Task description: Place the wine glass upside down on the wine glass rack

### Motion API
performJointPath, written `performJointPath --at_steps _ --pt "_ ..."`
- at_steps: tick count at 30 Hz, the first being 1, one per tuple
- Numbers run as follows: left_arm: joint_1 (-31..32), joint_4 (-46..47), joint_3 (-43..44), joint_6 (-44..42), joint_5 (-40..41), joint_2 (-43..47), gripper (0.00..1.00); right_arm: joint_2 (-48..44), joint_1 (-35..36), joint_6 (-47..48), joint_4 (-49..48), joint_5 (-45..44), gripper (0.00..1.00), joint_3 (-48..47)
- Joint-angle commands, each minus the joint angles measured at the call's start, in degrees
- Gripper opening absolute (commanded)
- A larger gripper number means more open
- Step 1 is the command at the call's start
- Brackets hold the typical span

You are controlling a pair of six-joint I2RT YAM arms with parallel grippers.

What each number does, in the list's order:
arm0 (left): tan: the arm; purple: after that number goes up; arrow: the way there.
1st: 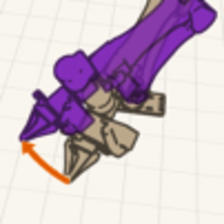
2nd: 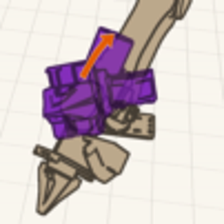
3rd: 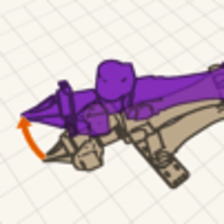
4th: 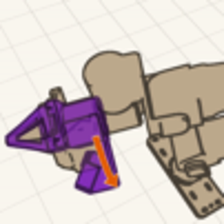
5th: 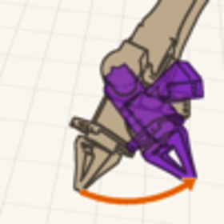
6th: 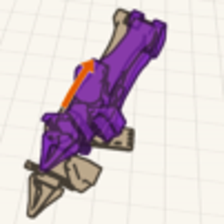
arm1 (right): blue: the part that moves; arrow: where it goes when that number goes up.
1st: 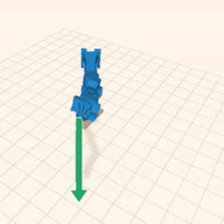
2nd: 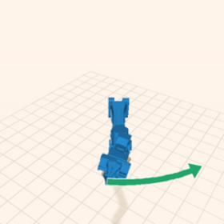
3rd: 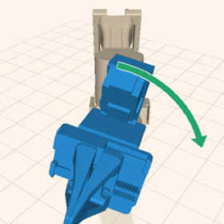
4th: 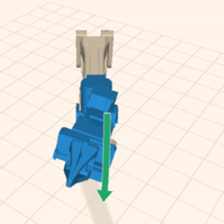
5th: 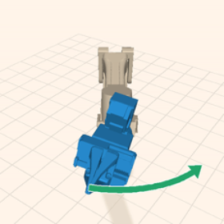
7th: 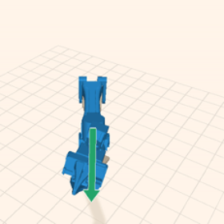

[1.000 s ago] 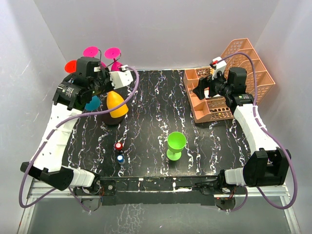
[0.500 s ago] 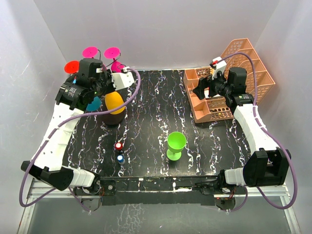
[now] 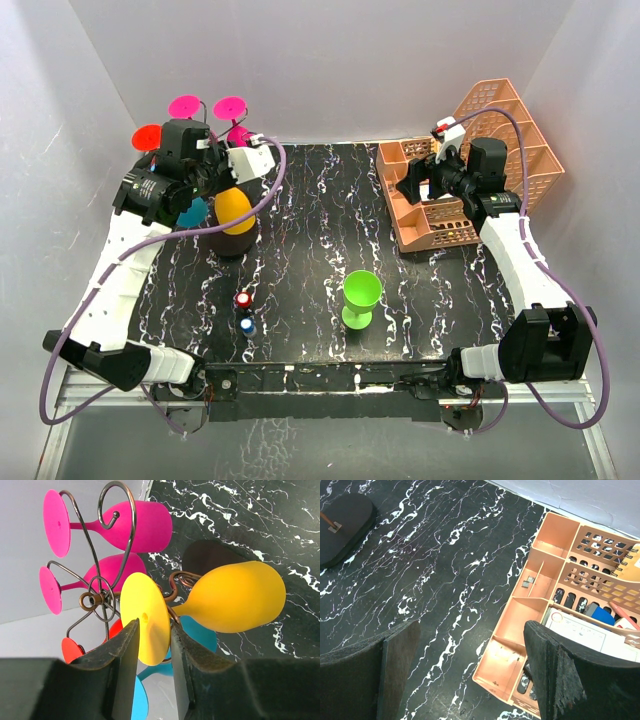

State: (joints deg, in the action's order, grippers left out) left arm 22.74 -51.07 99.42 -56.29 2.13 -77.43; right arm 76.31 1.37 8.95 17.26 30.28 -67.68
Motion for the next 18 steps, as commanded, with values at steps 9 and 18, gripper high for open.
performJointPath --at_steps 9,18 --pt "0.29 0.47 2.35 4.18 -2.81 2.09 0.38 0.41 -0.22 0.85 -2.65 1.51 0.93 -0.43" --pt "0.28 0.29 3.01 5.98 -3.48 2.51 0.41 0.50 -0.22 2.14 -1.51 2.39 0.93 -0.64"
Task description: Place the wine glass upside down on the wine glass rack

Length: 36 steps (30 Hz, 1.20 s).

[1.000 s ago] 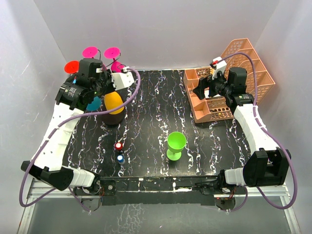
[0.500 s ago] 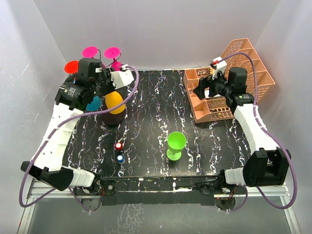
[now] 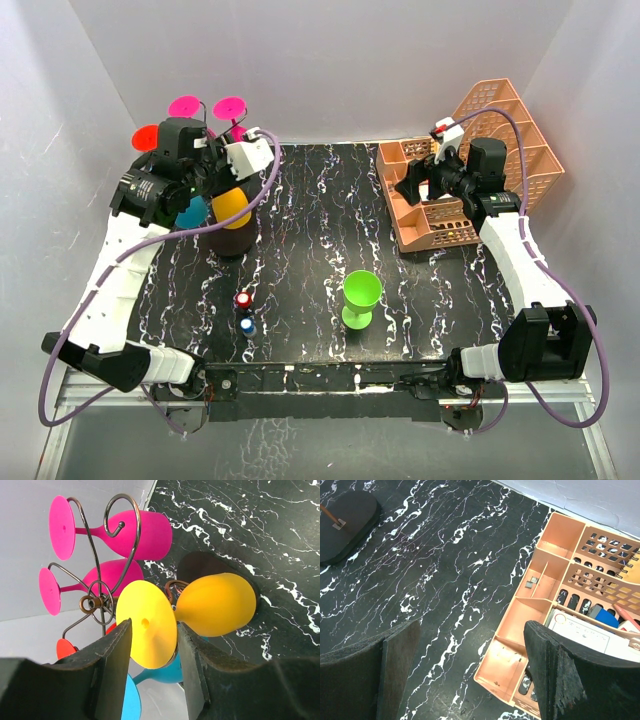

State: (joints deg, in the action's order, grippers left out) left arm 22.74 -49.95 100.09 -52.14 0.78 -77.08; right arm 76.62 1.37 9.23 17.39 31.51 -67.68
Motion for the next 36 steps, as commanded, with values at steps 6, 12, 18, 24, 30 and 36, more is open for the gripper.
performJointPath --at_steps 6,12,18,24,30,36 --pt "0.29 -2.34 3.53 5.51 -6.86 3.06 0.47 -0.25 -0.22 9.45 6.40 4.38 0.93 -4.48" --pt "0.30 0.22 3.37 13.19 -10.77 4.01 0.57 -0.49 0.47 20.90 20.85 15.15 0.93 -10.47" --pt "-0.82 4.78 2.85 21.06 -9.10 4.55 0.67 -1.03 10.89 31.11 34.56 11.58 0.92 -12.35" --pt "-2.92 10.07 4.41 26.43 0.31 4.63 0.85 -3.58 22.49 31.86 38.10 4.74 0.92 -8.63" --pt "-4.72 13.58 3.84 27.30 6.81 4.95 0.91 -2.48 28.05 31.40 41.11 0.48 0.89 -7.52" --pt "-5.85 14.42 2.98 27.31 7.16 5.31 0.92 -2.06 30.26 30.29 40.00 -3.82 0.86 -5.48"
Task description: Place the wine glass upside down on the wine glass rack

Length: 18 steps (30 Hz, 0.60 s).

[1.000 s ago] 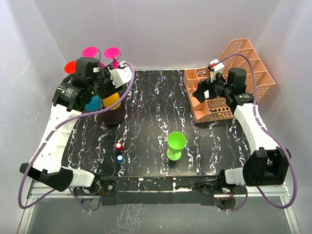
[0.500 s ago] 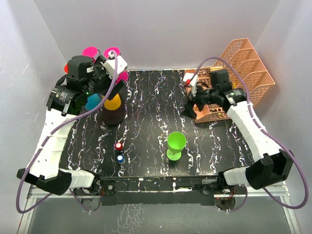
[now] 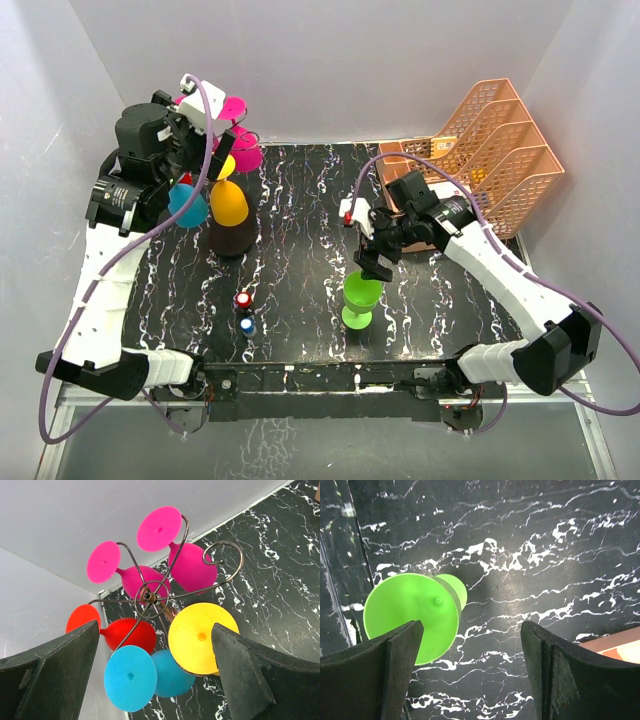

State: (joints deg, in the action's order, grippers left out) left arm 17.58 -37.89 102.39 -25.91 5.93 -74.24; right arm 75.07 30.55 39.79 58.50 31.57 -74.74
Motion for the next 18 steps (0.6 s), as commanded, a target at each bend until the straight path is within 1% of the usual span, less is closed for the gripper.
performJointPath --at_steps 1,5,11,18 --pt "-0.77 2.37 0.52 1.04 1.97 2.50 0.93 -0.29 1.34 -0.32 -1.33 -4.16 0.86 1.82" --pt "-0.88 2.62 0.12 0.66 2.29 2.58 0.93 0.95 2.22 -1.08 -1.95 -4.51 0.80 2.43" --pt "-0.84 3.68 -1.08 -0.83 4.54 2.67 0.94 2.81 3.08 -2.25 -2.90 -4.59 0.64 3.24" --pt "-0.88 3.85 -1.49 -0.90 4.69 2.67 0.94 4.22 3.50 -2.81 -3.13 -4.47 0.53 3.36"
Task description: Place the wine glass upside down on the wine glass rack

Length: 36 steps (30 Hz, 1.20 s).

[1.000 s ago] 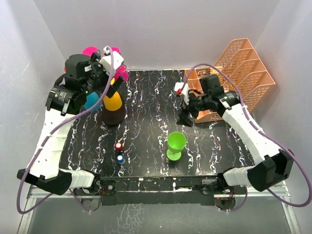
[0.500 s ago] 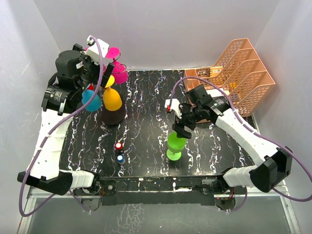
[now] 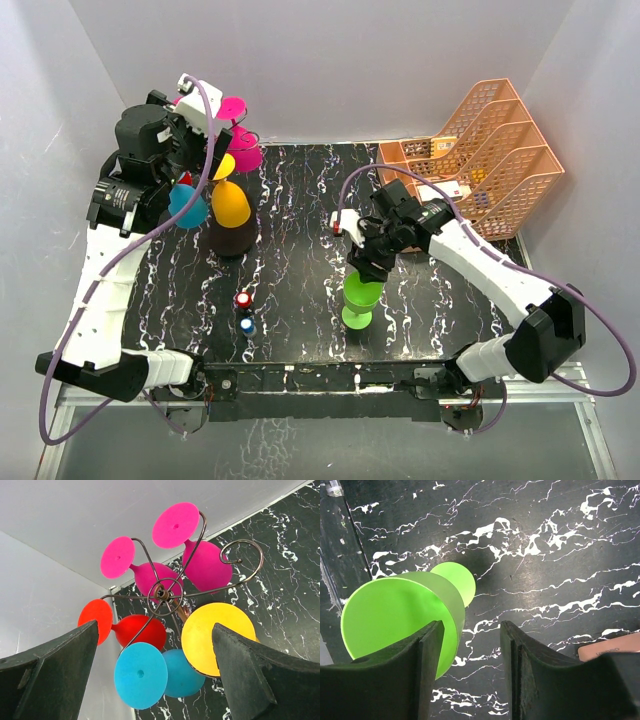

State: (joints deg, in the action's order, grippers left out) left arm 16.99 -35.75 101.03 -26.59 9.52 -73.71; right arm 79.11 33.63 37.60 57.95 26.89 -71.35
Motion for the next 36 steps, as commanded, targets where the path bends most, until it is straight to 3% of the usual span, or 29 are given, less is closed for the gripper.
performJointPath --at_steps 1,4,8,14,22,29,36 --pt "-0.23 1.81 -0.14 -0.09 1.15 2.12 0.94 0.35 0.46 -0.61 -2.58 0.20 0.52 0.05" --pt "-0.29 2.17 -0.29 0.91 1.66 2.09 0.94 0.92 0.56 -0.53 -2.95 -0.19 0.45 0.41" --pt "-0.30 3.12 -0.74 2.68 2.68 2.00 0.97 0.80 0.56 -0.24 -3.45 -1.08 0.27 -0.36" --pt "-0.49 3.48 0.13 4.03 2.69 1.83 0.97 -2.88 0.35 0.30 -7.25 -5.18 0.08 -3.01" --pt "-1.83 2.47 3.43 11.41 -5.00 1.00 0.97 -5.82 -5.43 -3.97 -18.62 -8.99 0.08 -10.82" --pt "-1.79 2.99 5.75 16.96 -16.03 -0.22 0.97 -6.40 -8.19 -15.87 -32.22 -17.58 0.08 -18.48" --pt "-1.83 6.81 5.46 25.61 -30.12 -2.86 0.95 -4.14 -8.32 -27.45 -33.50 -20.17 0.08 -25.79"
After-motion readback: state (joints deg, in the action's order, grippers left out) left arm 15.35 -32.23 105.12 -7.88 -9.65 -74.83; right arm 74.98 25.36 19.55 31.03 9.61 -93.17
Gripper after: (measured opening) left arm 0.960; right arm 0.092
